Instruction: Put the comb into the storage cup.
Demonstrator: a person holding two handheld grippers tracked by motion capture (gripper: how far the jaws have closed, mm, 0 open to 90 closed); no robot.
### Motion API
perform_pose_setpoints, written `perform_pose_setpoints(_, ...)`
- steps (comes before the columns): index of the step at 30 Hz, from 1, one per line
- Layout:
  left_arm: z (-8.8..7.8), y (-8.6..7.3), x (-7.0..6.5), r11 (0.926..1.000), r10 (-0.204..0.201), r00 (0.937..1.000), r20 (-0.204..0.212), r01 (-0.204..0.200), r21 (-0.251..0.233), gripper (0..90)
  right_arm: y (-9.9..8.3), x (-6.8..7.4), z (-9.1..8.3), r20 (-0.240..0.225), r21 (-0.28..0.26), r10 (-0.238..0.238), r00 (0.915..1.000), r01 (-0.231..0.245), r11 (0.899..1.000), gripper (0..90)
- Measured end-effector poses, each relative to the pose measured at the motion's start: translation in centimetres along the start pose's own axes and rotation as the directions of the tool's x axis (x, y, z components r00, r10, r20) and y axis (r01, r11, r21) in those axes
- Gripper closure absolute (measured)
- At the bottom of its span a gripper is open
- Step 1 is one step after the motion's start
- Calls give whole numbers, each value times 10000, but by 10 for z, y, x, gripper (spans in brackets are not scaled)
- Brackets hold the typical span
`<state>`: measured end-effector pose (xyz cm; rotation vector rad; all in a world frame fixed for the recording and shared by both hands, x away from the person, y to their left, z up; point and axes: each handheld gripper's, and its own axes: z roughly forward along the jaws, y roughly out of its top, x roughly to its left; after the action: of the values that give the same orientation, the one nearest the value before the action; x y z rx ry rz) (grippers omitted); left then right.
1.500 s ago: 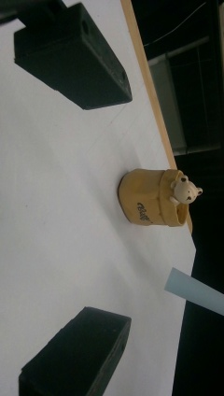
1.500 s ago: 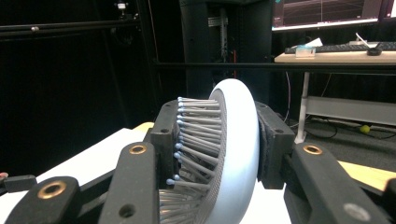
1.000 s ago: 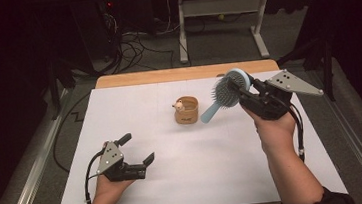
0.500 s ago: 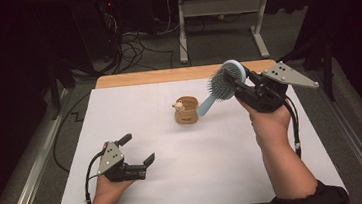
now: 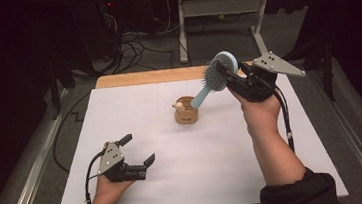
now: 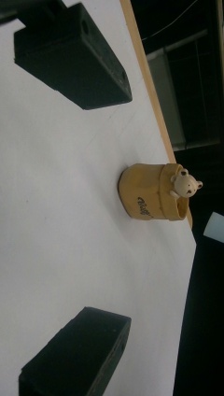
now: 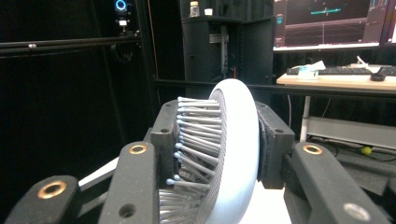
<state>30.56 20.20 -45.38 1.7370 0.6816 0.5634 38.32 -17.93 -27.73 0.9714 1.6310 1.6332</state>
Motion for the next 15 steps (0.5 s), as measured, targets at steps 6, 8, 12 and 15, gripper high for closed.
perform_pose_setpoints(6,1,-1,2,10000,27,10000,32,-28,76,0,-5,1,18,-30,151,2,10000,-1,9999,604)
perform_pose_setpoints(8,1,-1,1,10000,-16,10000,51,16,37,0,-8,1,24,-15,201,21,10000,-21,9998,604)
perform_pose_setpoints(12,2,-1,2,9999,-78,9999,93,77,69,0,-11,0,32,62,292,35,10000,-37,9996,604)
perform_pose_setpoints(15,1,-1,2,9999,-97,9999,73,96,29,0,-13,0,38,98,339,70,9999,-74,9994,604)
